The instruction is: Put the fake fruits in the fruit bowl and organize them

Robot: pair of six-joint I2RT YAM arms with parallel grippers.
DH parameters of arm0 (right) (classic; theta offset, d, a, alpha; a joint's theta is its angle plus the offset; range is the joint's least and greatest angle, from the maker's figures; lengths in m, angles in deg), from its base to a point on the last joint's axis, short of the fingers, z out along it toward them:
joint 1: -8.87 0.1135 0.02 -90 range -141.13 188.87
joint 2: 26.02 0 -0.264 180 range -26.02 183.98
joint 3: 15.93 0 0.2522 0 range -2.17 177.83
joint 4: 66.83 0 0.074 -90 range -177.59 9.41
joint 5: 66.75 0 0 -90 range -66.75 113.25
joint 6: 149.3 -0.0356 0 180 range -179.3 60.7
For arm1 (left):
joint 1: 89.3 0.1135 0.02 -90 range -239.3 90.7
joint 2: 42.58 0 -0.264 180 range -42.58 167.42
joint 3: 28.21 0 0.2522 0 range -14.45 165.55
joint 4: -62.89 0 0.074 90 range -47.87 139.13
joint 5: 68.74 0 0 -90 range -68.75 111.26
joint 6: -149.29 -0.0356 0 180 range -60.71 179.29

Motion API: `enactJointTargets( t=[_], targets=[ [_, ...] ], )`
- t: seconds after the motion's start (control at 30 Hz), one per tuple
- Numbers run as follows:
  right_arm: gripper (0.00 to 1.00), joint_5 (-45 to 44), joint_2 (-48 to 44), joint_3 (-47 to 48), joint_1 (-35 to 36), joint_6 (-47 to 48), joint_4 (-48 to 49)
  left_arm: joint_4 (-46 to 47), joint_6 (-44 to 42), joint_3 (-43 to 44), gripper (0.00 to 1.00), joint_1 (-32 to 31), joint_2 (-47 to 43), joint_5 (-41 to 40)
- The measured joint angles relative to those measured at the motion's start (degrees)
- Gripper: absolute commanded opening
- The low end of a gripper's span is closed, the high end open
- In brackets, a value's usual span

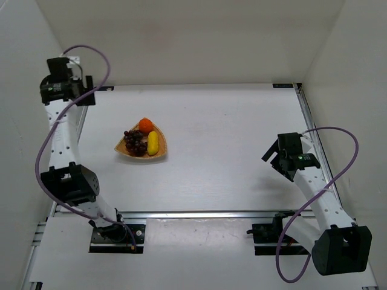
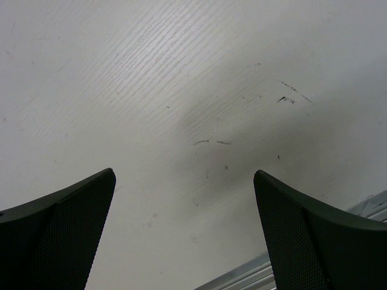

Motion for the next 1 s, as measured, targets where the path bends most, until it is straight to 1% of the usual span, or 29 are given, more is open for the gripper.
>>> enactJointTargets(
  t=[0.1, 0.2, 0.27, 0.33, 0.43, 0.53, 1.0],
  targets=[
    [0.99, -0.1, 0.0, 0.0, -1.1, 0.9, 0.0, -1.5, 0.4, -4.9, 1.00, 10.0, 0.8, 3.3],
    [0.99, -0.3, 0.0, 0.0, -2.1, 1.7, 0.0, -3.8, -0.2, -12.6, 1.00, 17.7, 3.2, 8.5],
    [0.99, -0.3, 0.0, 0.0, -2.5, 2.3, 0.0, -5.1, -0.7, -18.3, 1.00, 21.3, 3.7, 10.8],
    [0.99, -0.3, 0.0, 0.0, -2.9, 2.6, 0.0, -6.4, -1.1, -23.1, 1.00, 23.3, 3.5, 12.6],
    [0.99, -0.2, 0.0, -0.1, -3.2, 2.8, 0.1, -6.7, -1.3, -27.7, 1.00, 24.0, 3.0, 14.7],
    [0.99, -0.1, 0.4, -0.1, -3.2, 2.9, 0.2, -6.6, -1.3, -30.5, 1.00, 24.0, 2.0, 16.5],
    [0.99, 0.8, 1.4, -0.4, -3.2, 3.4, 1.3, -6.2, -0.9, -31.0, 1.00, 23.9, 0.9, 19.8]
  ],
)
